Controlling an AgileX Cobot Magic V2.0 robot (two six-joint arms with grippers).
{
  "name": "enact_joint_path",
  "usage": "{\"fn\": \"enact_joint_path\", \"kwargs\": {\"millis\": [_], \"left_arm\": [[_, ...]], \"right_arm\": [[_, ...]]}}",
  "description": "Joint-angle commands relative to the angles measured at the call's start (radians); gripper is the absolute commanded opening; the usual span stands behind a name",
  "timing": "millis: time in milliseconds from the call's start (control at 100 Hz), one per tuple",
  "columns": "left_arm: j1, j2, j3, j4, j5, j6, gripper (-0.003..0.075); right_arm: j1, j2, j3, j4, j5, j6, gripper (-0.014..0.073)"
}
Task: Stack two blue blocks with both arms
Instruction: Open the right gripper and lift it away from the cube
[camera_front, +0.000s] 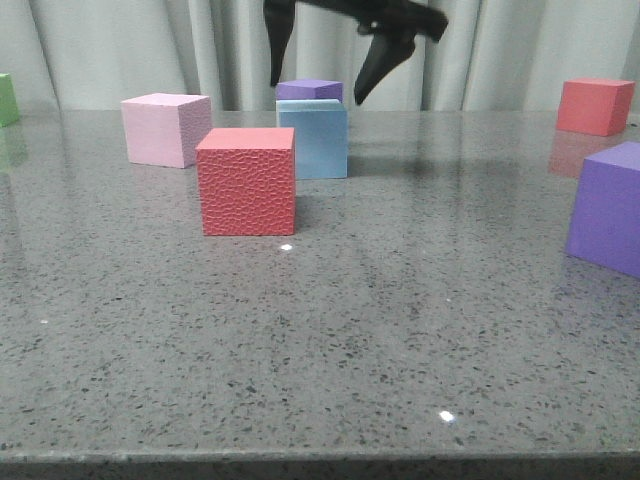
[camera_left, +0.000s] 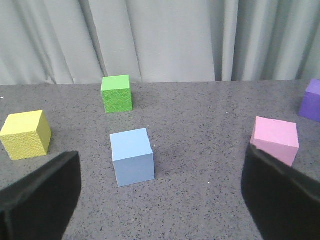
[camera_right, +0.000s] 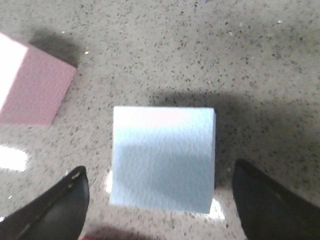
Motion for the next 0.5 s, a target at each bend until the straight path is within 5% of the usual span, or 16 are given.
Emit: {"fn": "enact_joint_path", "kwargs": {"millis": [0, 490], "left_arm": [[0.016, 0.027, -0.058, 0.09, -0.043, -0.118, 0.0619], [0.093, 0.404, -0.376, 0.146, 0.175, -0.145, 0.0619]], "right_arm": [[0.005, -0.104, -0.026, -0.001, -0.009, -0.024, 0.0588], [0.093, -0.383, 0.224, -0.156, -0.128, -0.034, 0.0588]]}}
